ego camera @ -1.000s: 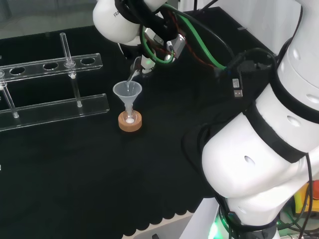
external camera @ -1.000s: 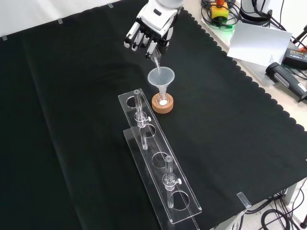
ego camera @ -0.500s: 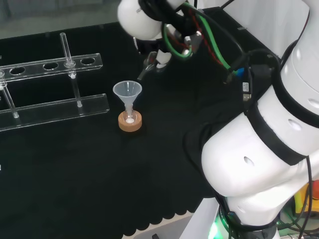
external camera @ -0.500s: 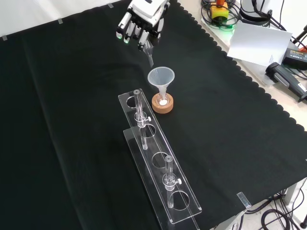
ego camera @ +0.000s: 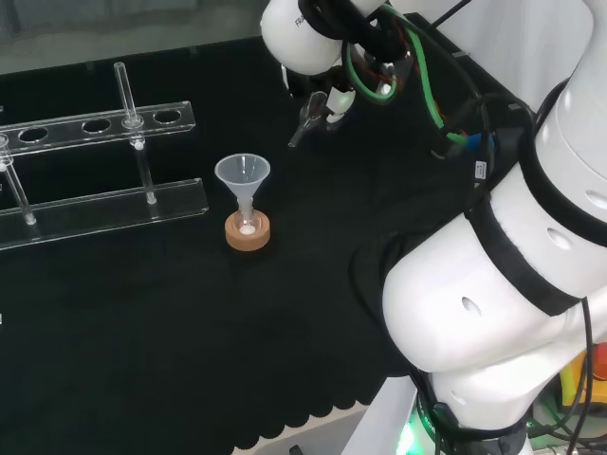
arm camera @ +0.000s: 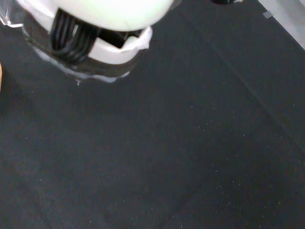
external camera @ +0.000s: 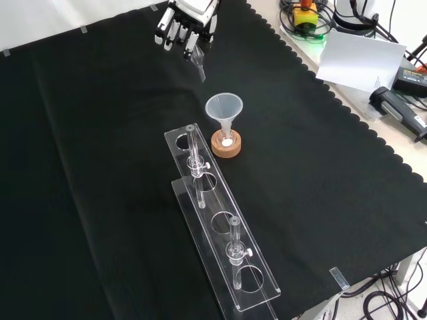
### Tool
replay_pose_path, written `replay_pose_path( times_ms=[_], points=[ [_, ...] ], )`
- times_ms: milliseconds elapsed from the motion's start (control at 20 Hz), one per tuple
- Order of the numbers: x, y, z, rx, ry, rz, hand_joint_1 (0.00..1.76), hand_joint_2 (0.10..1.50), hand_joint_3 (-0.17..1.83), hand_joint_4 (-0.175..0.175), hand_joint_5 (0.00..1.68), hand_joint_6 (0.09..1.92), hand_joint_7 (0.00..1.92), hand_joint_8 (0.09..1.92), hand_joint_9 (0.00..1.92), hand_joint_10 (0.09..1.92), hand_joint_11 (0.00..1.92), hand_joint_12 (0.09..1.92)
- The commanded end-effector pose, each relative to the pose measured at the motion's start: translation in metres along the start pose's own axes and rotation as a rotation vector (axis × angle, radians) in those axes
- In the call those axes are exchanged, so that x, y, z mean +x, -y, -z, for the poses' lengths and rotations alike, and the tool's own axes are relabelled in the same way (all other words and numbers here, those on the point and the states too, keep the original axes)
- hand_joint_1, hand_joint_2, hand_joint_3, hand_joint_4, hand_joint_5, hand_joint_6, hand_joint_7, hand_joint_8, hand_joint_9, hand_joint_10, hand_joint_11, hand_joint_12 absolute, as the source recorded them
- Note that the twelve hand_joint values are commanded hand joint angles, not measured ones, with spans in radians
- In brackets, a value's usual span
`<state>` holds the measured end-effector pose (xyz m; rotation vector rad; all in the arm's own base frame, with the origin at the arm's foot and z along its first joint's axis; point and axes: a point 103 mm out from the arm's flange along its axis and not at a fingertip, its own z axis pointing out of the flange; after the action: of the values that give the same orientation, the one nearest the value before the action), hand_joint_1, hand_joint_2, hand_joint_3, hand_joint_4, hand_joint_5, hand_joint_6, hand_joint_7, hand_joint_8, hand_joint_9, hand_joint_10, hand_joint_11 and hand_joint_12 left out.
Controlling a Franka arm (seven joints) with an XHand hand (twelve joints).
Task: Pour all the NaCl from the weighing funnel into the round-bottom flask.
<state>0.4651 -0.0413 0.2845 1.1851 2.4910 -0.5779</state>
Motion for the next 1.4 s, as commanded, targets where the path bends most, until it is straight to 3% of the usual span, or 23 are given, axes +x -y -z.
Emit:
replay_pose_path(
  times_ms=[50, 550, 900, 1150, 1400],
  points=[
    [0.010, -0.009, 0.008, 0.021, 0.022, -0.008, 1.14, 0.58, 0.69, 0.175, 1.45, 0.35, 1.70, 0.09, 1.21, 0.09, 0.00, 1.52],
    [0.002, -0.003, 0.000, -0.003, 0.041, 0.028, 1.14, 0.57, 0.70, 0.175, 1.45, 0.35, 1.70, 0.09, 1.20, 0.09, 0.00, 1.52],
    [0.016, -0.016, 0.007, 0.025, 0.083, 0.035, 1.14, 0.57, 0.70, 0.175, 1.45, 0.35, 1.70, 0.09, 1.20, 0.09, 0.00, 1.52],
    [0.017, -0.015, 0.017, 0.025, 0.043, -0.015, 1.14, 0.57, 0.70, 0.175, 1.45, 0.35, 1.70, 0.09, 1.20, 0.09, 0.00, 1.52],
    [0.010, -0.007, 0.016, 0.023, 0.017, -0.037, 1.14, 0.57, 0.70, 0.175, 1.45, 0.35, 1.71, 0.09, 1.20, 0.09, 0.00, 1.52]
  ],
)
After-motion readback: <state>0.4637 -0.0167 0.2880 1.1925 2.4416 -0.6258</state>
